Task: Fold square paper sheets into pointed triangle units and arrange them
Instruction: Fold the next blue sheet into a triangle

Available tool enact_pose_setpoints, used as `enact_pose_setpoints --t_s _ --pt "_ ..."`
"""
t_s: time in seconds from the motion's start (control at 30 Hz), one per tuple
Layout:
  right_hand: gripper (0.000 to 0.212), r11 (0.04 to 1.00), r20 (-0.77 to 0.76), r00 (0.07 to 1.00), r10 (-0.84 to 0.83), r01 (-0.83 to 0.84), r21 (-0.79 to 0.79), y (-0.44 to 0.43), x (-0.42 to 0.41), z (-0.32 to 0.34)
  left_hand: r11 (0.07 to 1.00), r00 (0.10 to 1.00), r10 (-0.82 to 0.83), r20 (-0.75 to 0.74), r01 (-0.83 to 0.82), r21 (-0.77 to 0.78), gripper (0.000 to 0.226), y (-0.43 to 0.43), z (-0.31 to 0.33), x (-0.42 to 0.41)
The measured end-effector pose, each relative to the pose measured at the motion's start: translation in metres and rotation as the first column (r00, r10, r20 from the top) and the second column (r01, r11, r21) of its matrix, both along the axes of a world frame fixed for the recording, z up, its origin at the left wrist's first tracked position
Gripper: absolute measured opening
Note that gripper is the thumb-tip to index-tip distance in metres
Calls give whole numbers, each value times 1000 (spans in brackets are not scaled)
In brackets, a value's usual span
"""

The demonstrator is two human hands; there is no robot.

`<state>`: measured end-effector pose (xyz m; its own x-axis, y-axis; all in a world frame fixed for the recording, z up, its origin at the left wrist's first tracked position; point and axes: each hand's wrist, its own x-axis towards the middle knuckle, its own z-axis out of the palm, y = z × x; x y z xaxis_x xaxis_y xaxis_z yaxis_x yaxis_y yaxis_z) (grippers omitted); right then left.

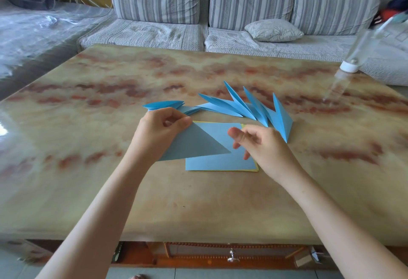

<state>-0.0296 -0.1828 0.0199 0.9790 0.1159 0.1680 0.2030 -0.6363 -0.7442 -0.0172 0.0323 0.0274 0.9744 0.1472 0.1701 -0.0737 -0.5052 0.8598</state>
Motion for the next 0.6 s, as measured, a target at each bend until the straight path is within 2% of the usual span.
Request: enact_pose_setpoints --t_s 0.07,0.13,0.23,0.43,0.47,0.53,0.6 --pt "33 974 -95 993 73 -51 221 6 1 -1 999 999 -36 -13 36 -2 10 -5 -2 -2" --pt "6 932 -146 979 144 -84 352 12 2 -2 998 998 -59 -17 59 -1 10 -10 -4 -3" --pt "11 920 -108 990 92 -43 390 12 5 -4 992 993 -106 -42 104 -67 10 -12 -4 -4" --pt "5 898 -58 998 -22 46 438 9 10 -10 962 931 -258 -260 221 -163 7 9 -4 -5" --pt "2 894 -54 998 -27 48 446 9 10 -10 959 934 -249 -257 200 -202 9 13 -5 -4" --pt "12 911 -37 999 -32 44 411 9 11 -12 959 966 -149 -211 89 -268 8 19 -6 1" --pt "13 957 9 999 -37 33 289 6 11 -16 952 988 6 -152 -53 -302 10 25 -9 7"
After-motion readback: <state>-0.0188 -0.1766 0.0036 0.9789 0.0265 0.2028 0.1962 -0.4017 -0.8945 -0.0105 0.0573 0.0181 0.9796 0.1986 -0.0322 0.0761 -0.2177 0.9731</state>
